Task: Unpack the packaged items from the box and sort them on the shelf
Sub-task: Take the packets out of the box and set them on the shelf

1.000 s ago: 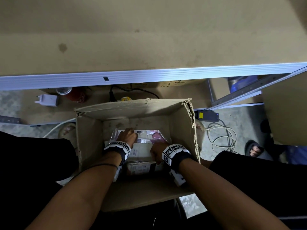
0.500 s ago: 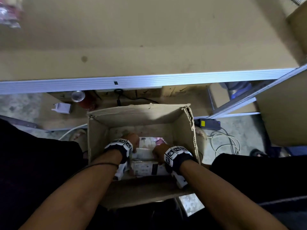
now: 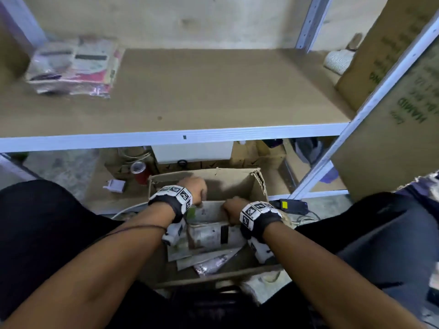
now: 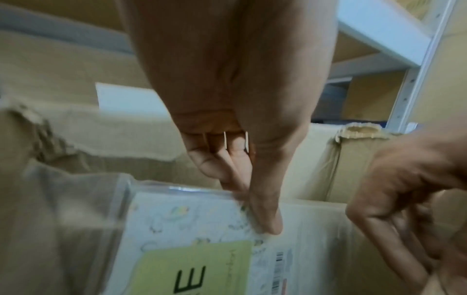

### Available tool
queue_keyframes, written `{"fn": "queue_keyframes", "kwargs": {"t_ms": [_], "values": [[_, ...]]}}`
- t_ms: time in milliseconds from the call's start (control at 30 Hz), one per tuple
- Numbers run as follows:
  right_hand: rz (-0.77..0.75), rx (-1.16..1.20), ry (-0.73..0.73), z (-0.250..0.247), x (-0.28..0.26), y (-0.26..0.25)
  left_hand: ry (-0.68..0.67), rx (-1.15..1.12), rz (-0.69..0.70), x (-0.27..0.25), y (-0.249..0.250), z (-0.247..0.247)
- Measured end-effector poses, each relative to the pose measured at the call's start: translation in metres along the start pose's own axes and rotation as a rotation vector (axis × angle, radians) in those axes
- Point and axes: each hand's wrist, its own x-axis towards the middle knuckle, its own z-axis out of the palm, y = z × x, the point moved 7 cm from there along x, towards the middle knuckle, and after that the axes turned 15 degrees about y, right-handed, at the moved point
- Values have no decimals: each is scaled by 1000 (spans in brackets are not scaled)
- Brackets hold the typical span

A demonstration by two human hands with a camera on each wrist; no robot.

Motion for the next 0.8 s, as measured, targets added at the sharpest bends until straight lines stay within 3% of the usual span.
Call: {"fn": "queue_keyframes", "kwargs": {"t_ms": [233,467,800], "values": [[-11,-38,205,-84,-36,-18,156,-19,-40,-37,22,-99],[-46,-68,382,-174,-75,-34,309,34,12,-69,48,-186],[-82,-91,651,-292,-113,-33,419,-66,69,-109,60,-305]]}}
